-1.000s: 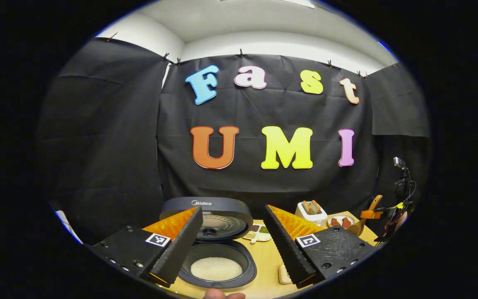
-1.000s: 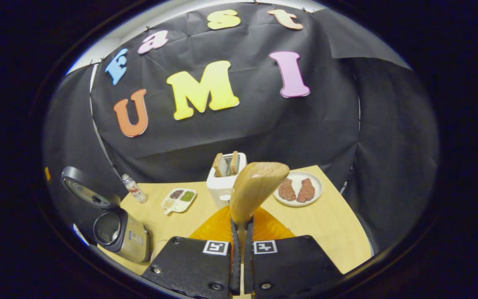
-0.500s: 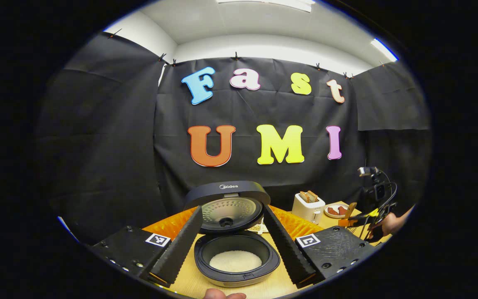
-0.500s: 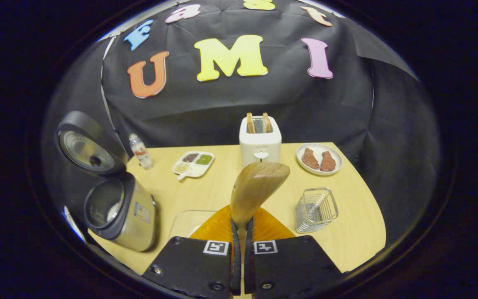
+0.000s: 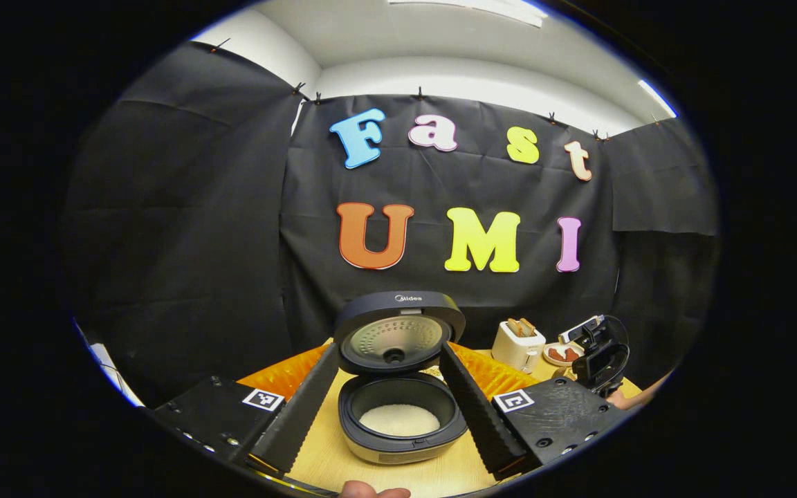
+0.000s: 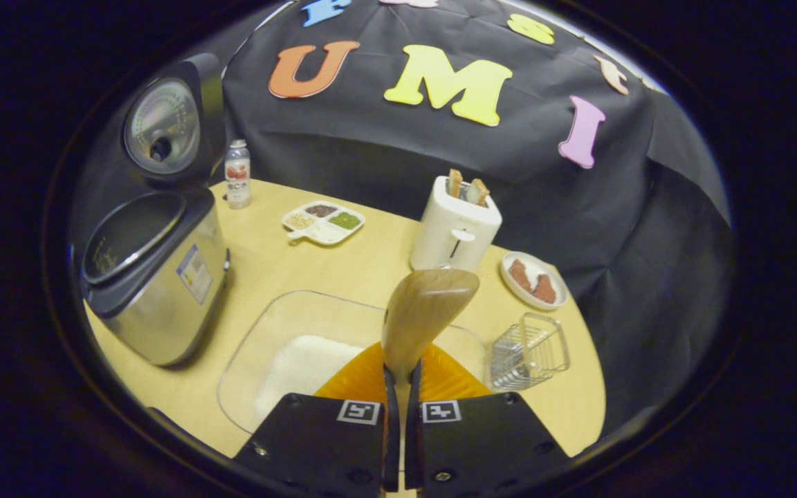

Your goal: Close the left gripper, press the button to open the rice cooker; take a wooden spoon from the chopstick holder with the right hand, scoop a spoonful of rice and pour it into the rice cooker, then put the wooden spoon back into the chopstick holder.

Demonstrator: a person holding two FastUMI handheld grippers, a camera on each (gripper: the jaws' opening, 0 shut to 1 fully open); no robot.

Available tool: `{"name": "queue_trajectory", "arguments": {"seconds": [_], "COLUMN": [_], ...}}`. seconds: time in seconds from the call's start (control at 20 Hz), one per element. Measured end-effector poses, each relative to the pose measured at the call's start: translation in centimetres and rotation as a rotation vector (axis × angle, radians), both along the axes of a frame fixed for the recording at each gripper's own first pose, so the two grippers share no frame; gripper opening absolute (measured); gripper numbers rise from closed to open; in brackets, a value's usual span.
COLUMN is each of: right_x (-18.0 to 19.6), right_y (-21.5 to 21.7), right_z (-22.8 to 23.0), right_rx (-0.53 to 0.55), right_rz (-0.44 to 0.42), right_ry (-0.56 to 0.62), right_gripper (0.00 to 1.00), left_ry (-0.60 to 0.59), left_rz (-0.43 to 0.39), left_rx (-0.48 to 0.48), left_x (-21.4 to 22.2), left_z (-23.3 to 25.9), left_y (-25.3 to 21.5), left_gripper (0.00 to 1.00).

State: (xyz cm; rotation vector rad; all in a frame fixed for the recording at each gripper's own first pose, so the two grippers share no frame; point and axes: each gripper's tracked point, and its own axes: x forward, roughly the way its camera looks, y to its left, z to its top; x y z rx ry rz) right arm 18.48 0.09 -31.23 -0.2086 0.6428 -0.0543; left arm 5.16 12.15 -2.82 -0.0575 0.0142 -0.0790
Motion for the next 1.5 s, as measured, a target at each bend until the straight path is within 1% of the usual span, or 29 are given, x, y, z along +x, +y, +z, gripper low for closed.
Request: {"name": "queue_trajectory", "arguments": {"seconds": [0.1,0.25,0.5,0.7,0.95,1.2,1.35,1.5], "right_x": [-0.2,-0.9,-1.1,-0.5,0.0,-0.3,-0.9,-1.3], "right_y": [0.7,2.2,3.9,4.0,0.6,-3.3,-4.5,-5.4], "right_z": [-0.3,-0.5,0.9,1.8,2.1,3.4,5.0,7.7], "right_rx": [0.08,0.223,0.403,0.586,0.729,0.819,0.872,0.962], "right_rz": [-0.04,-0.075,-0.089,-0.153,-0.228,-0.28,-0.258,-0.249], "right_ry": [0.008,0.037,0.04,0.058,0.044,0.011,-0.002,-0.026], "right_gripper": [0.09,0.09,0.08,0.08,0.08,0.08,0.08,0.08], "left_ry": [0.01,0.029,0.043,0.057,0.064,0.076,0.073,0.046], "left_rz": [0.011,0.018,0.043,0.046,0.038,-0.001,-0.026,-0.036], "left_rx": [-0.004,0.003,-0.005,-0.019,-0.02,-0.012,-0.007,-0.014], "left_x": [-0.7,-1.5,-2.5,-3.1,-2.4,-1.2,0.1,1.4], "left_z": [-0.2,-0.8,-1.1,-1.1,-0.2,-0.1,0.5,1.7], "left_y": [0.2,0.1,0.1,-0.6,-1.6,-4.1,-5.6,-6.6], "left_gripper": [0.95,0.95,0.95,0.95,0.95,0.95,0.95,0.95]}}
